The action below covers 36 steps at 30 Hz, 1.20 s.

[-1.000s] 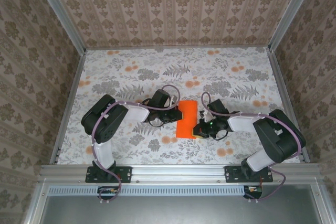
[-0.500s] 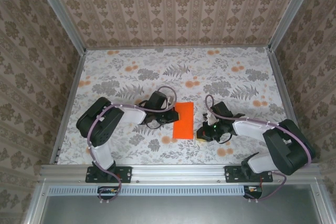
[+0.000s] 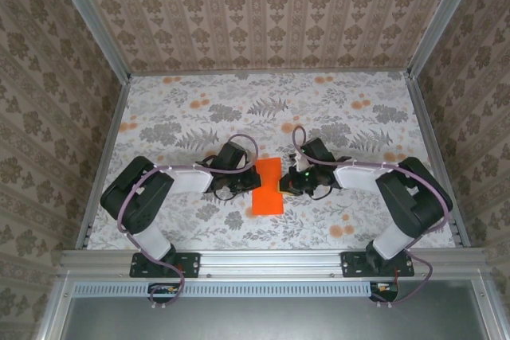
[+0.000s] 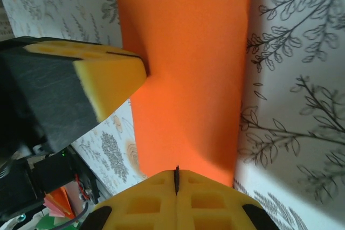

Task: Fold a paper plane with a square sheet of paper (pick it up from the middle)
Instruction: Fold the square sheet of paper in half at the center of the table.

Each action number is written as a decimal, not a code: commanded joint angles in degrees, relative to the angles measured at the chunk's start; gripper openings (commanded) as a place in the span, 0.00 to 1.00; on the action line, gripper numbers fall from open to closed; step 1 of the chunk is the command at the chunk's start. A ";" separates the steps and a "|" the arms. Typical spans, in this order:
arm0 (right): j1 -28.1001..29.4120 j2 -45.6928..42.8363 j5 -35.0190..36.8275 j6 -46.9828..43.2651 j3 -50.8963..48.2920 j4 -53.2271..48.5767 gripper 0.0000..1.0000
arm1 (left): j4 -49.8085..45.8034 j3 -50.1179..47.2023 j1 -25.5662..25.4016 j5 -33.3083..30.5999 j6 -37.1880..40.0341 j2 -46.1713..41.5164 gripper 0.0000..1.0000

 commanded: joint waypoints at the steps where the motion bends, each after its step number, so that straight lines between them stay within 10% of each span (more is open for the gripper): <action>1: 0.68 2.82 -0.61 1.26 0.95 2.04 0.04 | 1.23 0.17 0.16 2.09 -0.58 -0.74 0.00; 16: 0.60 7.79 1.43 -1.37 0.69 1.61 0.03 | 3.56 8.23 -1.68 7.47 2.26 6.73 0.00; 36: 2.55 1.61 -4.11 -9.45 -6.46 -7.82 0.04 | -4.73 5.05 -1.44 -2.47 1.13 10.44 0.00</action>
